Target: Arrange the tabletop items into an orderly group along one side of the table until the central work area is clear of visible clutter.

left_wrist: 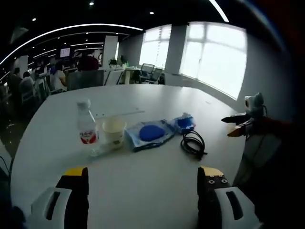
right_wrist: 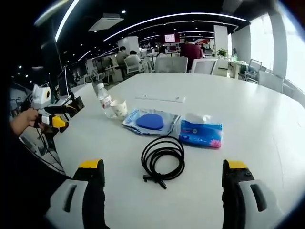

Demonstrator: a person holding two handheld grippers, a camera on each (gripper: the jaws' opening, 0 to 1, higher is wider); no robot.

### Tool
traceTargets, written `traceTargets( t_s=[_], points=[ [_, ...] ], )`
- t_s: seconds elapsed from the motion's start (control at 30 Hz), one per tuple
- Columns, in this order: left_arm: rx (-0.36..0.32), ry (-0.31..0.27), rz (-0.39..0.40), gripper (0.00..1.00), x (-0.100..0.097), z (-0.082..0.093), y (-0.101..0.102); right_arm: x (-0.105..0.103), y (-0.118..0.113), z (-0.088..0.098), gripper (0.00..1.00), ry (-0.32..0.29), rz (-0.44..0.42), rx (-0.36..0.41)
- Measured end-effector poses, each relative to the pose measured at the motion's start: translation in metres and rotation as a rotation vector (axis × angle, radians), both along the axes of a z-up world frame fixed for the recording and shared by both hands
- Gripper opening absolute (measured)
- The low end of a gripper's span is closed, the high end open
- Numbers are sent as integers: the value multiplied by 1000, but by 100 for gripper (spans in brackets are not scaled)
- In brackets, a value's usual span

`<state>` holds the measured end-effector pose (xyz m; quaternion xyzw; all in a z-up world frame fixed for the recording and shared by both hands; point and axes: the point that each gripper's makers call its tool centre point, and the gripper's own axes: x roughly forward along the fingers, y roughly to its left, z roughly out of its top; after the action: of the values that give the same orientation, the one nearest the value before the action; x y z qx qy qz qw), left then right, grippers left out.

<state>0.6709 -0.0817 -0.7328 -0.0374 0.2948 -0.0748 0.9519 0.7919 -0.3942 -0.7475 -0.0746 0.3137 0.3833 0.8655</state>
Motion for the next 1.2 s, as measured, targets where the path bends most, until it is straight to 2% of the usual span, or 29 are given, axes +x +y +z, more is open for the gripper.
traceTargets(
  t_s=[0.27,0.57,1.2],
  points=[
    [-12,-1,6,99,-5,3,0,-3,-1,10,100,-11,-1,3],
    [-22,6,6,99,-7,4,2,-4,-1,15,100,-14,0,1],
    [-29,7,-3,99,-9,2,-1,-5,-5,12,100,-3,-9,-1]
  ],
)
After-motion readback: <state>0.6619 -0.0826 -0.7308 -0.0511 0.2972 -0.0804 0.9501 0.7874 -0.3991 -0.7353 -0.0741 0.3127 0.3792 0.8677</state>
